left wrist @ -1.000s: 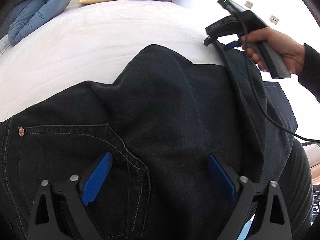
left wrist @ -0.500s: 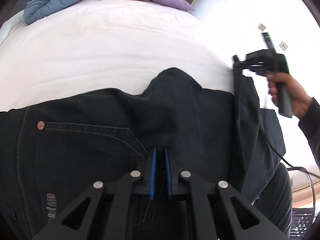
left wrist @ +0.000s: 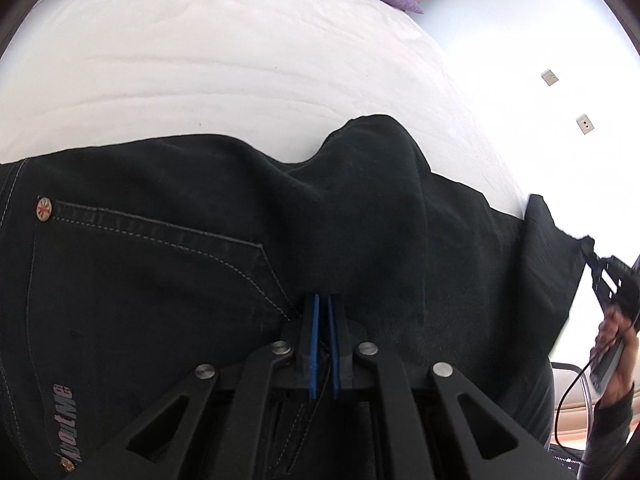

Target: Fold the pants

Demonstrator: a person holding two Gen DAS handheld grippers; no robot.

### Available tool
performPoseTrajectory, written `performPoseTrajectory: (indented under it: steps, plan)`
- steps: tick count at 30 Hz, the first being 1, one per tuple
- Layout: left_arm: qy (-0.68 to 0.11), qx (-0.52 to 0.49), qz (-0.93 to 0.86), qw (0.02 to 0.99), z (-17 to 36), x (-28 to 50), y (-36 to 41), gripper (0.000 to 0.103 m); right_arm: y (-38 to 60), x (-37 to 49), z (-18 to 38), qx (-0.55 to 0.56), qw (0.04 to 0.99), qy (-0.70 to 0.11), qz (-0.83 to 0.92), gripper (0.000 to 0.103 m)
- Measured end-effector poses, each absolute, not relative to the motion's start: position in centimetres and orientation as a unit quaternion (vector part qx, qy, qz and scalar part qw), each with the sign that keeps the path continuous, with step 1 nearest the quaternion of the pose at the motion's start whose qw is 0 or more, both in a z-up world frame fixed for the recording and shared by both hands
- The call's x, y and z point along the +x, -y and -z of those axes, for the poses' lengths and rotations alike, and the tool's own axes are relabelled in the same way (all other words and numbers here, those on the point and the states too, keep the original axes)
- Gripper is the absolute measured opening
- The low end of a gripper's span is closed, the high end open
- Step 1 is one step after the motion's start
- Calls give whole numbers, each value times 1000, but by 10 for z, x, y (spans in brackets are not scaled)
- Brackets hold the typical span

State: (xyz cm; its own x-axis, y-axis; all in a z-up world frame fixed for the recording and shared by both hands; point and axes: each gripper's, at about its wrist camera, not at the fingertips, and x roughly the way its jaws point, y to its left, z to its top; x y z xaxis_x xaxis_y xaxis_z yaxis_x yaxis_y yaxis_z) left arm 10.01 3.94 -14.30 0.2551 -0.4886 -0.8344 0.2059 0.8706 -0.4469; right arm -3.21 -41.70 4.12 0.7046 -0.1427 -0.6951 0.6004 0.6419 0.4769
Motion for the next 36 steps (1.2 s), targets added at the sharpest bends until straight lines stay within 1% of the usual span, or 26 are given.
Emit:
performPoseTrajectory:
  steps: [4,6,7,11,13,15,16,18,21,24,29,36]
  plan:
    - [-572,-112,217,783,139,100,-32,6,438,-78,-12,410,824,-304,246,4]
    - [-573,-106,215,784,138,100,-28,9,442,-96,2,428,812,-306,253,4]
    - [-573,-105,214,784,137,100,-26,9,445,-112,18,436,808,-305,252,3]
    - [-577,-95,211,784,136,101,-20,10,440,-146,37,450,800,-300,262,2]
    - [-580,-93,212,781,136,102,-15,13,441,-158,41,468,793,-291,259,2]
    - [-580,-90,215,781,138,103,-10,23,440,-170,46,484,787,-284,256,2]
    - [-579,-87,217,781,137,103,-7,25,441,-173,49,490,784,-282,256,2]
    - [-579,-79,218,782,137,102,0,34,443,-179,53,492,782,-282,258,2]
    - [-576,-64,217,785,136,101,8,39,446,-191,65,501,773,-288,262,2]
    - [-575,-56,215,787,135,102,13,42,448,-201,78,508,763,-297,266,2]
    - [-575,-51,215,788,137,106,18,42,459,-217,107,519,751,-305,273,2]
    - [-572,-49,219,789,140,104,17,42,457,-212,113,507,751,-325,270,2]
